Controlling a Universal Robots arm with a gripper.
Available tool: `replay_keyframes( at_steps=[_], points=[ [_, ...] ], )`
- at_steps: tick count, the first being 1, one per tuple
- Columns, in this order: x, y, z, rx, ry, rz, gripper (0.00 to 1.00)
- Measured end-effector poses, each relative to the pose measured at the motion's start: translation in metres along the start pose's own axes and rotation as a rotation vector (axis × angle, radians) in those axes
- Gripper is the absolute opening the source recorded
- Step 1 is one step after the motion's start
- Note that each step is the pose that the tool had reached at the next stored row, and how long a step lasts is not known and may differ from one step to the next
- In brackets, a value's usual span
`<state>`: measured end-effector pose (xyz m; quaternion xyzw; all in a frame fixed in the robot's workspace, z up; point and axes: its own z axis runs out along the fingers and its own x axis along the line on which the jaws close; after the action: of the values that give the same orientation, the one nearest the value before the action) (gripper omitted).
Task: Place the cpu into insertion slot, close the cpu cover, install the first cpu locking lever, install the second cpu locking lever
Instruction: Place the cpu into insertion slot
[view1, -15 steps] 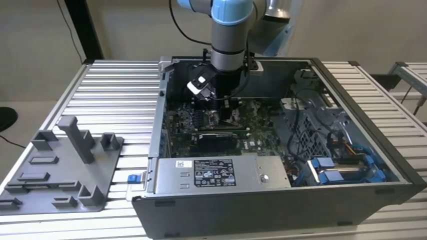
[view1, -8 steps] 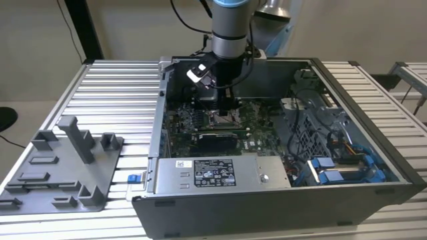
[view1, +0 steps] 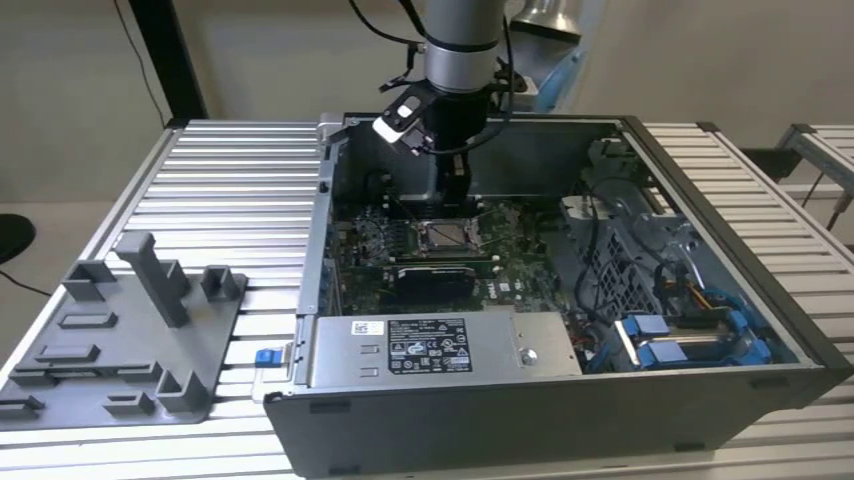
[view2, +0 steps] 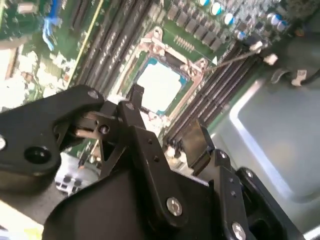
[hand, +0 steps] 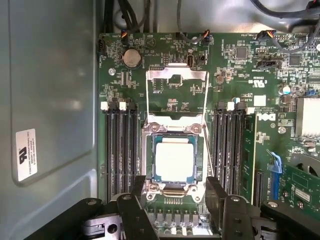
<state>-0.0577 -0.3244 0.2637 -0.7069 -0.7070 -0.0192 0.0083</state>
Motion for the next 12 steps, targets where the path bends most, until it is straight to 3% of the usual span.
replay_keyframes(
  at_steps=[3, 4, 12],
  points=[
    [0.0000, 0.0000, 0.0000, 0.0000, 0.0000, 0.000, 1.00],
    [0.0000, 0.0000, 0.0000, 0.0000, 0.0000, 0.000, 0.00],
    [0.0000, 0.0000, -0.0001, 0.0001, -0.0001, 0.000, 0.00]
  ],
)
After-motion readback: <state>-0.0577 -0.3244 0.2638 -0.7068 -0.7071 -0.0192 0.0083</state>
